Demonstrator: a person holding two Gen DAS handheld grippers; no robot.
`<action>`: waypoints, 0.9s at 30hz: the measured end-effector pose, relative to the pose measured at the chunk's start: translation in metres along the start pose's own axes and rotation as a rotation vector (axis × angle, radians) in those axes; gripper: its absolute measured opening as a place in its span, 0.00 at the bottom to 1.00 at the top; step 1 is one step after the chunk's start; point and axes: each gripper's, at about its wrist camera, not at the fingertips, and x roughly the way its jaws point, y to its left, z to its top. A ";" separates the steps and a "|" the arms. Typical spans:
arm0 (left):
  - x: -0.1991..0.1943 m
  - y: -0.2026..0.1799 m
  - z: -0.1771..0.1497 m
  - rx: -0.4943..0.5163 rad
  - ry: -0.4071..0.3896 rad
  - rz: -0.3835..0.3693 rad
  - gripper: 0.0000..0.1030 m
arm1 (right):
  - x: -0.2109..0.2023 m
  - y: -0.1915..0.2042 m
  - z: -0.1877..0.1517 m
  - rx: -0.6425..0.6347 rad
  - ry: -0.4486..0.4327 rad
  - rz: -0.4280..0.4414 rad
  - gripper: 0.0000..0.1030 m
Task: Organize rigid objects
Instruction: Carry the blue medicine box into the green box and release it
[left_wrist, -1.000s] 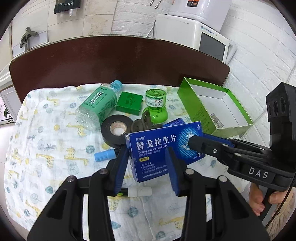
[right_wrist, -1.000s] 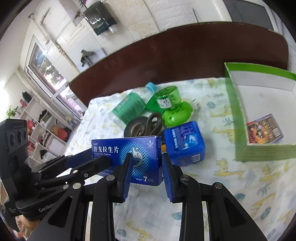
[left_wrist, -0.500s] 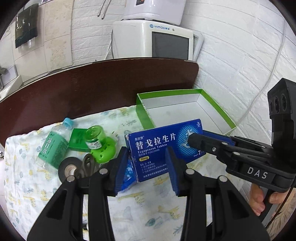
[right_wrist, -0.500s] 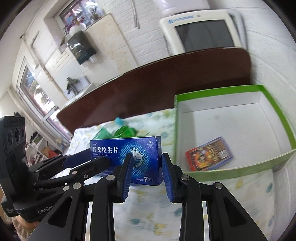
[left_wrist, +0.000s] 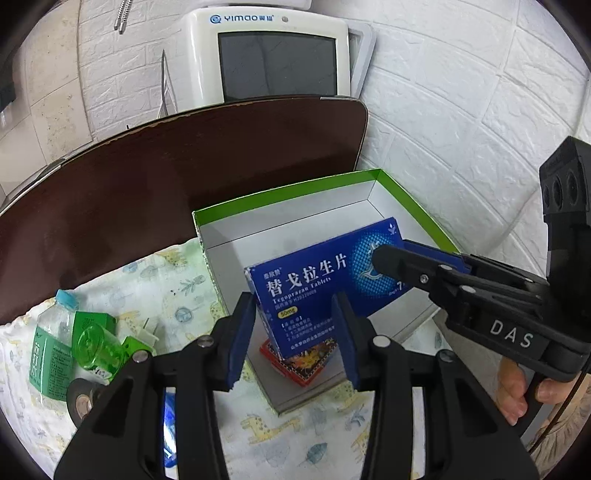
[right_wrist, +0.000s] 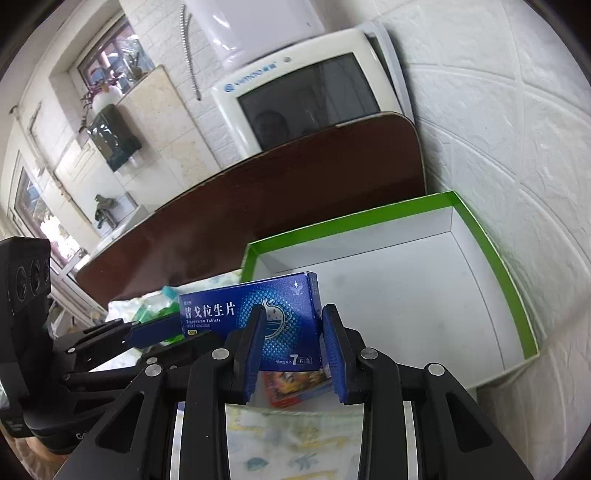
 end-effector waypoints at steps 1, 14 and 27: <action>0.006 0.000 0.003 0.002 0.010 0.002 0.41 | 0.006 -0.005 0.003 0.005 0.005 -0.007 0.32; 0.063 0.016 0.017 -0.020 0.106 0.033 0.41 | 0.073 -0.034 0.016 0.065 0.114 -0.027 0.32; 0.077 0.017 0.016 0.048 0.132 0.082 0.43 | 0.096 -0.040 0.013 0.091 0.167 -0.035 0.32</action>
